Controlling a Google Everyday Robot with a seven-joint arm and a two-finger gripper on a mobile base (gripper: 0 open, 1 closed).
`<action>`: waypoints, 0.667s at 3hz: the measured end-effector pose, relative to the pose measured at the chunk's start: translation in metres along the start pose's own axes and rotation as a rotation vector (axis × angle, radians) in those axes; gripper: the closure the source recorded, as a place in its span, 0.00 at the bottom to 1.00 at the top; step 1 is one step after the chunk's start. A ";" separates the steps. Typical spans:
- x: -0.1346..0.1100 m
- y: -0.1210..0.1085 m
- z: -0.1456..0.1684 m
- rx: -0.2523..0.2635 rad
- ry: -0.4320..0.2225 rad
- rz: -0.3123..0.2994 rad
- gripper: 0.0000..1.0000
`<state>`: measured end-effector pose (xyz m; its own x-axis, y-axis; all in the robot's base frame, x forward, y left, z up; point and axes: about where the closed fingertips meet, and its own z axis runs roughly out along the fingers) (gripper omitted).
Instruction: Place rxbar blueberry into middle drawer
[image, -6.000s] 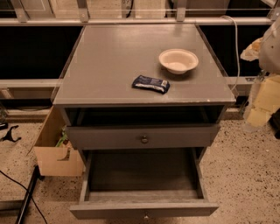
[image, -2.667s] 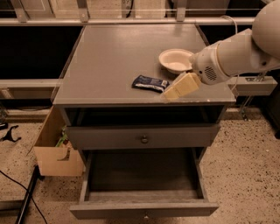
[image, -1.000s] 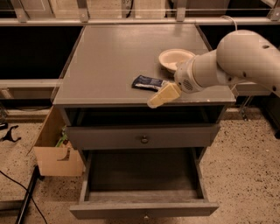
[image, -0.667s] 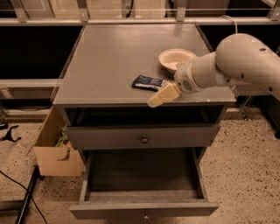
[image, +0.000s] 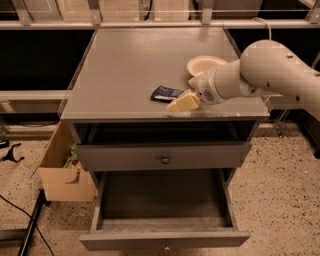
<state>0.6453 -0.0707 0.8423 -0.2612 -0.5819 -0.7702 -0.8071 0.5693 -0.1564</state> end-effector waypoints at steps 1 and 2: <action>-0.002 0.000 0.003 -0.004 -0.002 0.001 0.40; -0.002 0.000 0.004 -0.005 -0.003 0.001 0.37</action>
Offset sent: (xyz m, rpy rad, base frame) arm 0.0105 0.0062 -0.0022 0.0110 0.0001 0.0029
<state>0.6485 -0.0671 0.8413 -0.2603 -0.5800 -0.7719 -0.8094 0.5670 -0.1531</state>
